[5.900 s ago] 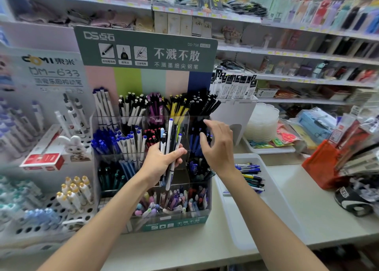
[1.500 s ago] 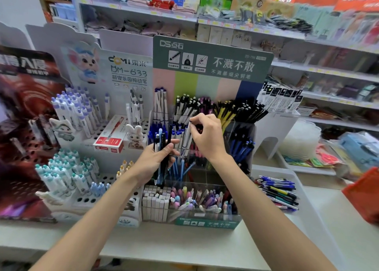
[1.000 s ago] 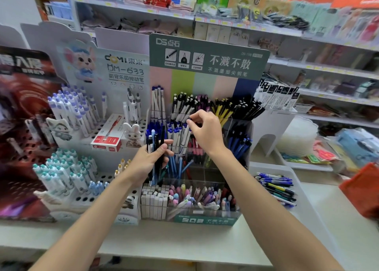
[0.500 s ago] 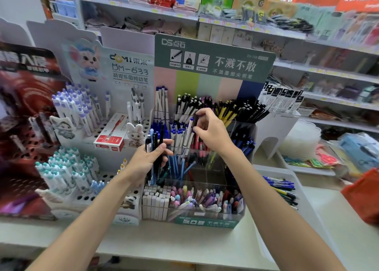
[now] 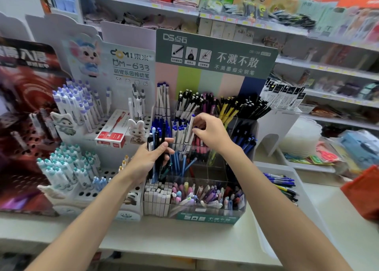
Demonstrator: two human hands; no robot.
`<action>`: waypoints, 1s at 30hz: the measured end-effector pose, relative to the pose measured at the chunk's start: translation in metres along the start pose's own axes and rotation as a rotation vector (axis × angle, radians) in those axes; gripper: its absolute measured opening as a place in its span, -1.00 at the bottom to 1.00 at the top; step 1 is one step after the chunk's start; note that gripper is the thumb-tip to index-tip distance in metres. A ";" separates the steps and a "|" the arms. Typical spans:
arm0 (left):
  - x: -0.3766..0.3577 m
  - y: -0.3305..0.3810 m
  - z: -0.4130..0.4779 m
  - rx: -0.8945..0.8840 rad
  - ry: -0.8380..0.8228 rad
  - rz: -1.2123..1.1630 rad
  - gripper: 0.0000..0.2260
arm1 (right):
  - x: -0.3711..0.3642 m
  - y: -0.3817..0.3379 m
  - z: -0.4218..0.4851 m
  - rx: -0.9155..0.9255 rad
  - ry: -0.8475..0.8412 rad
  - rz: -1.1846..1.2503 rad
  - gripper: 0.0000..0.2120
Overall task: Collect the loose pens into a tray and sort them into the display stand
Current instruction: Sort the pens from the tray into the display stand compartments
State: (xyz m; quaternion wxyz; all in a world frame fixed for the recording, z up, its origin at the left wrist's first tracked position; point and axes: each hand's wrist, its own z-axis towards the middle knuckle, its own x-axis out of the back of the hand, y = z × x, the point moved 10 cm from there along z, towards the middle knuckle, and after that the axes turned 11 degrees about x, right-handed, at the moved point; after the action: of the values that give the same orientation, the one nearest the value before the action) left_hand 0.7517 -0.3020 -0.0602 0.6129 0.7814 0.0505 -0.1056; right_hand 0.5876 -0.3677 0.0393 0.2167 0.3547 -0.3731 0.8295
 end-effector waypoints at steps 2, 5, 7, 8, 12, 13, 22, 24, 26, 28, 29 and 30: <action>0.000 0.001 0.000 -0.005 0.002 -0.007 -0.79 | 0.013 -0.002 0.003 -0.011 0.109 0.073 -0.63; 0.002 0.000 0.000 -0.008 0.003 -0.009 -0.78 | 0.012 -0.015 0.007 0.073 0.053 -0.011 -0.45; 0.004 0.001 -0.001 -0.015 0.005 -0.007 -0.73 | 0.007 -0.016 0.008 0.103 0.021 -0.075 -0.52; 0.005 0.000 -0.001 -0.019 0.007 0.003 -0.70 | 0.007 -0.015 0.008 0.100 0.019 -0.094 -0.55; 0.007 -0.003 -0.001 -0.021 0.014 0.015 -0.77 | 0.008 -0.017 0.010 0.100 0.024 -0.074 -0.69; 0.007 -0.003 0.000 -0.018 0.014 0.011 -0.78 | 0.010 -0.017 0.010 0.085 0.027 -0.044 -0.71; -0.002 0.000 0.003 -0.019 -0.002 0.023 -0.77 | -0.019 -0.017 0.007 0.091 -0.199 -0.163 -0.71; -0.001 0.001 0.003 -0.018 -0.001 0.022 -0.77 | -0.004 -0.015 0.001 0.123 -0.035 -0.109 -0.69; -0.002 0.000 0.004 -0.006 -0.010 0.017 -0.74 | 0.006 -0.012 -0.003 0.148 0.045 -0.126 -0.67; -0.007 0.001 0.004 0.001 -0.026 0.040 -0.68 | -0.001 -0.014 -0.005 0.196 -0.025 -0.234 -0.70; -0.009 0.001 0.003 0.000 -0.032 0.053 -0.66 | -0.007 -0.014 -0.007 0.205 -0.071 -0.297 -0.71; -0.011 0.001 0.003 -0.001 -0.036 0.061 -0.66 | -0.008 -0.014 -0.007 0.202 -0.082 -0.336 -0.71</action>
State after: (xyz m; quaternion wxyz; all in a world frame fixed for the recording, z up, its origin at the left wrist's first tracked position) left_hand 0.7411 -0.3044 -0.0576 0.6169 0.7804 0.0158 -0.1009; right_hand 0.5982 -0.3543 0.0362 0.3001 0.4653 -0.2319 0.7998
